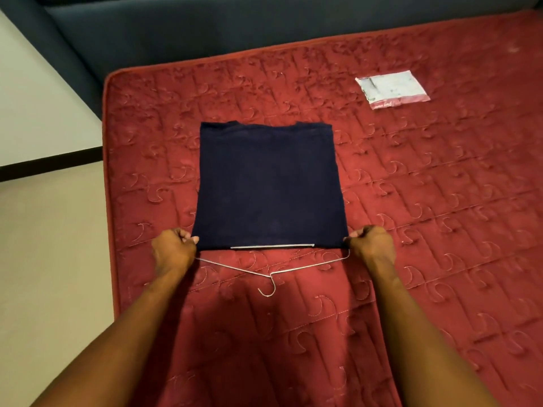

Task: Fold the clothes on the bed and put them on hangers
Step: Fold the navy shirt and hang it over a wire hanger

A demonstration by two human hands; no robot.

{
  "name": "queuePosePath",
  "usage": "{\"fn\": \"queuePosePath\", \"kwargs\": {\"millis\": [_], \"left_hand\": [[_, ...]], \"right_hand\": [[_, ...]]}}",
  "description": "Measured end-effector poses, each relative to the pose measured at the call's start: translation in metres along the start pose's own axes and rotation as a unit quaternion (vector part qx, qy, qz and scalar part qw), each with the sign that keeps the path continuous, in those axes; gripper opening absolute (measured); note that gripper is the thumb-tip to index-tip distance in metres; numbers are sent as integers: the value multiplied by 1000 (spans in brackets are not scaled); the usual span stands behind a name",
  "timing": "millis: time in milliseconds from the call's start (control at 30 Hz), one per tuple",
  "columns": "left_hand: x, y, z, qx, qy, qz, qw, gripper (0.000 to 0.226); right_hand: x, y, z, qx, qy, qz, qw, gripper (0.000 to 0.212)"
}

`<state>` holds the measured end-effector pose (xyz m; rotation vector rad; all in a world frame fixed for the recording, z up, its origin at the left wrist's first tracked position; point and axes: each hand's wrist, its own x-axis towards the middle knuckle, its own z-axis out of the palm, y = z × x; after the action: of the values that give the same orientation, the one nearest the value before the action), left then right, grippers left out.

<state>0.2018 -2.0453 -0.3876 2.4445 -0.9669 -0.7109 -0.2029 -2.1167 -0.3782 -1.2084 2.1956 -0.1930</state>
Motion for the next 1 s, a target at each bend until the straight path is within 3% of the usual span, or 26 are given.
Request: {"fn": "queuePosePath", "kwargs": {"millis": [67,133,200,233,367,533,667,800,900,1000], "left_hand": [[2,5,6,96,52,142,984,27],[3,17,20,144,48,316,937,47],[12,32,41,202,-17,428,881,59],[19,39,52,244,-45,441,863,64],[49,48,74,325,-66,385,861,74],[107,91,83,310,-53,362,878,81],[175,128,82,317,-41,358,877,73],[222,155,77,281,-49,329,900,60],[237,156,68,199,39,364,909,38],[247,151,60,181,117,320,923,21]], "right_hand": [[3,-15,0,-65,73,-102,990,37],[4,-37,15,-104,133,-287,943,50],[4,-63,41,-136,89,-415,895,59],[8,-73,55,-169,58,-442,879,62],[38,-84,83,-234,30,-413,880,66],[91,-137,86,-250,57,-401,880,68],[149,-179,76,-262,65,-390,881,65],[171,-184,79,-245,57,-364,897,66],[172,-183,79,-235,48,-371,897,65],[174,-186,72,-211,40,-377,901,61]]}}
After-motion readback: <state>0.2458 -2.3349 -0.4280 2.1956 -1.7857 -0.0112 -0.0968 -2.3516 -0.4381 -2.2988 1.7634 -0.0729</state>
